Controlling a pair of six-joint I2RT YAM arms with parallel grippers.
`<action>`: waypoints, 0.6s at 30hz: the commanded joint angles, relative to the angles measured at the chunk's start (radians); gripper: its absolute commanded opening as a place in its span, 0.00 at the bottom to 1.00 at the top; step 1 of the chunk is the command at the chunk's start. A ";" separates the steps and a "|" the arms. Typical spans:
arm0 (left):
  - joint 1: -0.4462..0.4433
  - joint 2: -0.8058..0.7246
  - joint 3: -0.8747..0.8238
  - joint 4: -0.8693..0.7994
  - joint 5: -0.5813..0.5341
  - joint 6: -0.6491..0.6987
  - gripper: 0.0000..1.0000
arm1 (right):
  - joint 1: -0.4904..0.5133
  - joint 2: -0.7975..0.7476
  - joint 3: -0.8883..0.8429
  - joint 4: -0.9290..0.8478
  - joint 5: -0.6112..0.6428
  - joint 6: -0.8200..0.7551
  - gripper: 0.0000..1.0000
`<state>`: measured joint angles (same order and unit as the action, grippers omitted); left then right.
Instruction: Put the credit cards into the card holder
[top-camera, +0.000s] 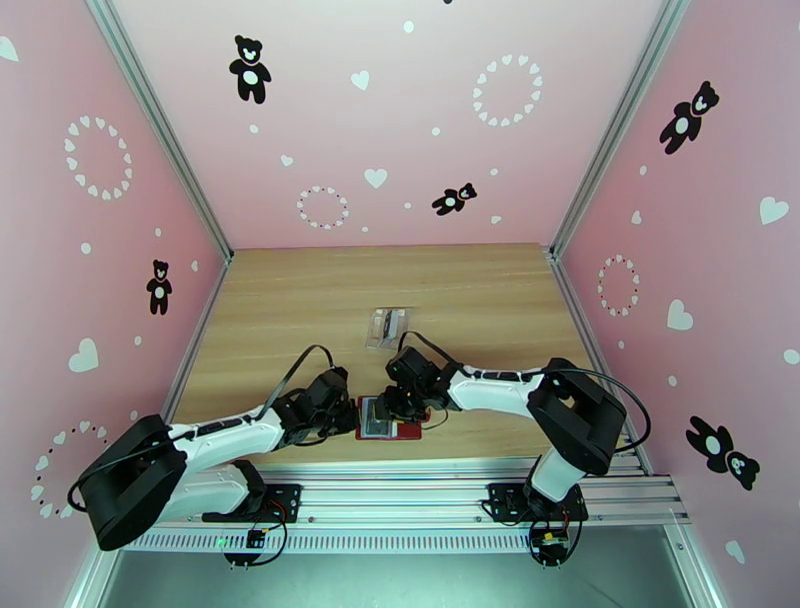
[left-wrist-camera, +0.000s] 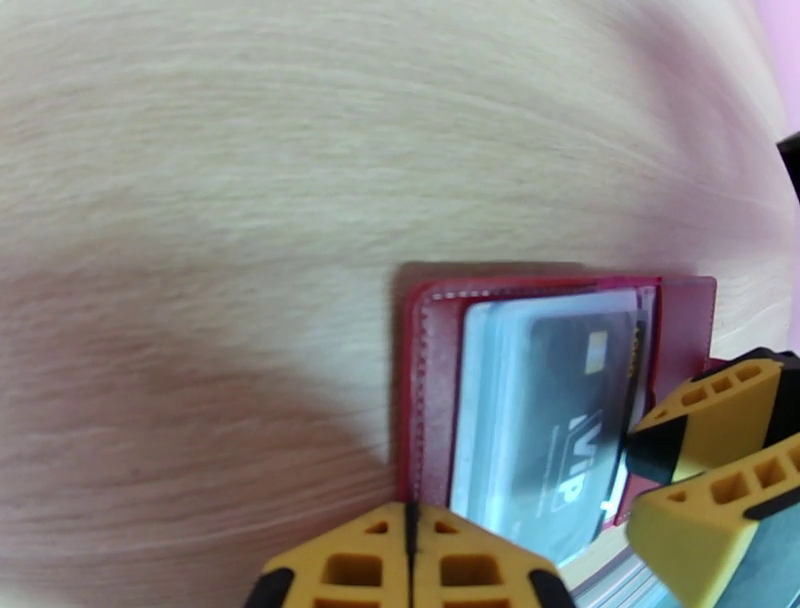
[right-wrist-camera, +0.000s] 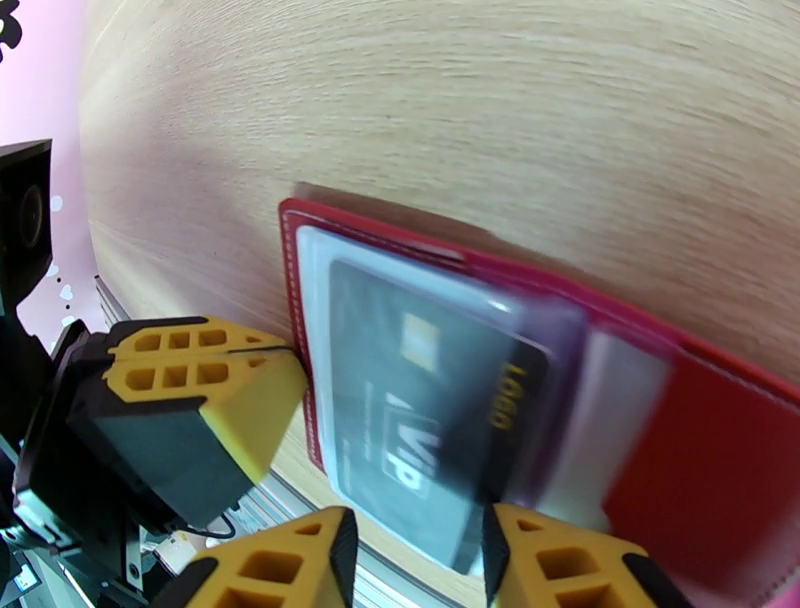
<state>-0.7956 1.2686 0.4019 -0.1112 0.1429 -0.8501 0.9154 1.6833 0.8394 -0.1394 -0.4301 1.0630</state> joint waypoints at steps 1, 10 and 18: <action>-0.007 0.042 -0.002 -0.017 0.009 0.011 0.03 | 0.005 0.030 0.033 -0.008 -0.007 -0.009 0.38; -0.007 0.028 -0.011 -0.020 0.000 0.010 0.03 | 0.008 -0.007 0.039 -0.029 -0.003 -0.026 0.37; -0.007 0.018 -0.011 -0.028 -0.005 0.010 0.02 | 0.005 -0.076 0.064 -0.218 0.159 -0.113 0.38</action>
<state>-0.7956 1.2827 0.4049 -0.0895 0.1490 -0.8501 0.9161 1.6459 0.8722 -0.2527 -0.3546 0.9939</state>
